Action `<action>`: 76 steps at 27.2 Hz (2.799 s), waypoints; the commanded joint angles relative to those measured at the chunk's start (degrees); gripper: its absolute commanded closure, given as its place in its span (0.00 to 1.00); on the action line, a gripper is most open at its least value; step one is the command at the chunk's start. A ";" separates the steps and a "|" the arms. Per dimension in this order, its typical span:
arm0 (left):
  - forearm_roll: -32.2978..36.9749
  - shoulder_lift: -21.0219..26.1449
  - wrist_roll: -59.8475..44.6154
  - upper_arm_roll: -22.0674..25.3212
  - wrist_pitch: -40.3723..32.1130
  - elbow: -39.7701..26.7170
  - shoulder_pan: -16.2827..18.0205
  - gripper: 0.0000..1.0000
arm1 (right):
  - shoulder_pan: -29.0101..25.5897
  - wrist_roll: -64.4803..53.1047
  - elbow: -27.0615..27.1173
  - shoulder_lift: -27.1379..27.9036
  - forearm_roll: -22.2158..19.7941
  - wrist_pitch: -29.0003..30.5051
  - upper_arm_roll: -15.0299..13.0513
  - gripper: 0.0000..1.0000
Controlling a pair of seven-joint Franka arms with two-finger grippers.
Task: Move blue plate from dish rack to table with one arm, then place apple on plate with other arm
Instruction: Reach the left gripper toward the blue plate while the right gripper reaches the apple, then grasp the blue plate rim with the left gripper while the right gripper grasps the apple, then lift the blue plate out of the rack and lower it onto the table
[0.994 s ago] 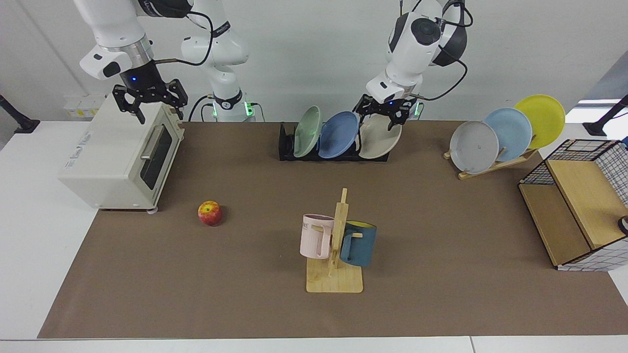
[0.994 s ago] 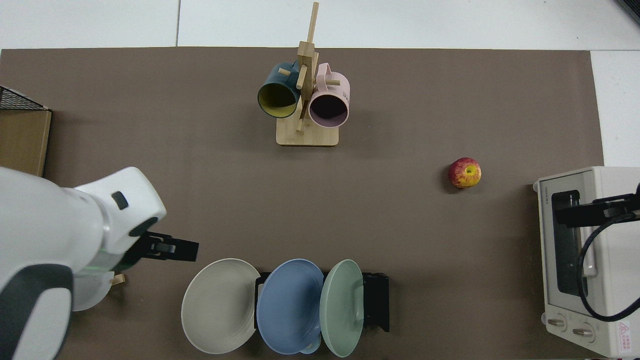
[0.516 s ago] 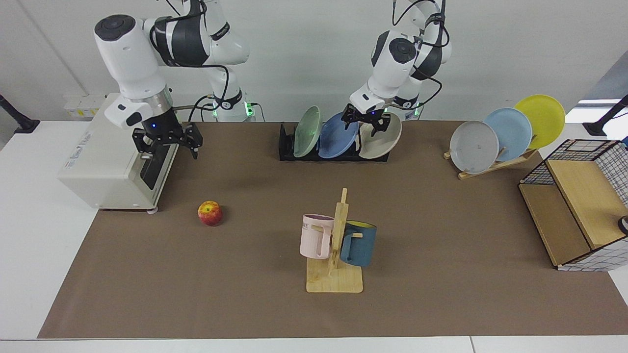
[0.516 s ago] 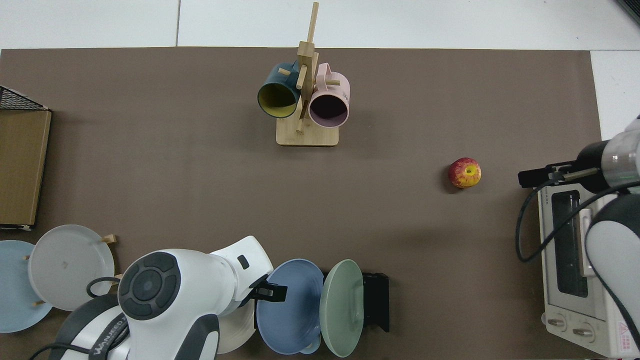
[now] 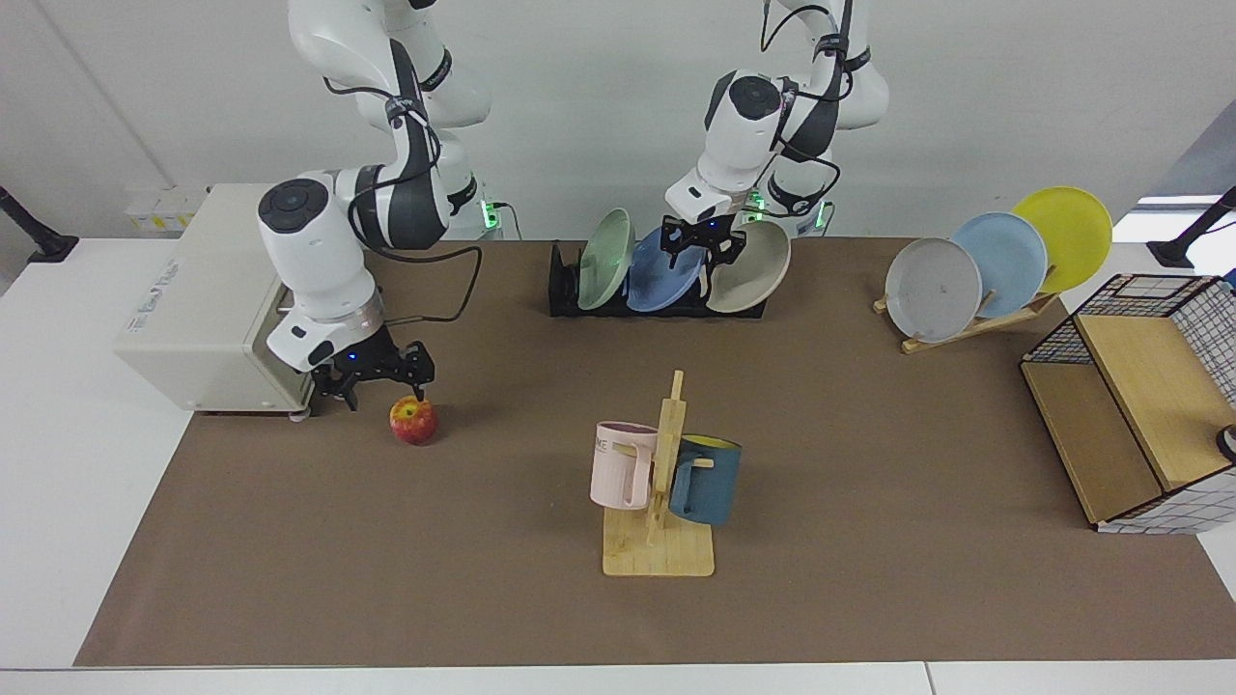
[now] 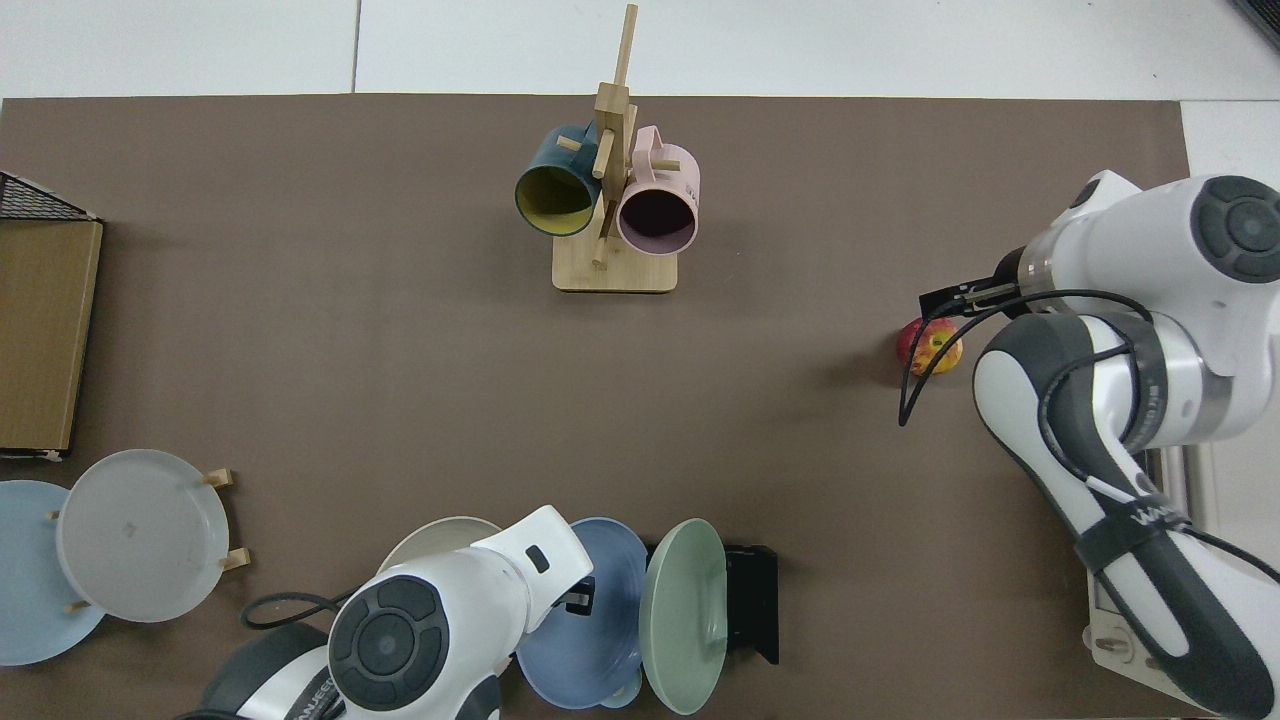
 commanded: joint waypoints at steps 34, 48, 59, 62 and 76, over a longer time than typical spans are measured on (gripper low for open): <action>2.15 9.36 8.63 12.79 -5.07 14.77 7.10 1.00 | -0.44 0.33 -5.96 6.26 1.43 7.92 0.14 0.00; -5.06 22.73 9.50 13.06 13.65 15.39 7.37 1.00 | -0.53 -0.10 -6.40 6.26 1.43 7.74 0.14 0.08; -6.12 27.83 22.86 12.71 15.51 15.39 6.66 1.00 | -0.44 -0.28 -6.40 6.26 1.43 7.39 0.14 1.00; -9.62 28.71 24.53 12.62 15.59 15.39 6.31 1.00 | -0.44 -0.28 -6.23 6.35 1.51 7.30 0.23 1.00; -11.48 29.77 22.34 11.92 17.79 15.21 2.18 0.16 | 0.53 0.16 1.67 3.71 1.43 1.69 0.32 1.00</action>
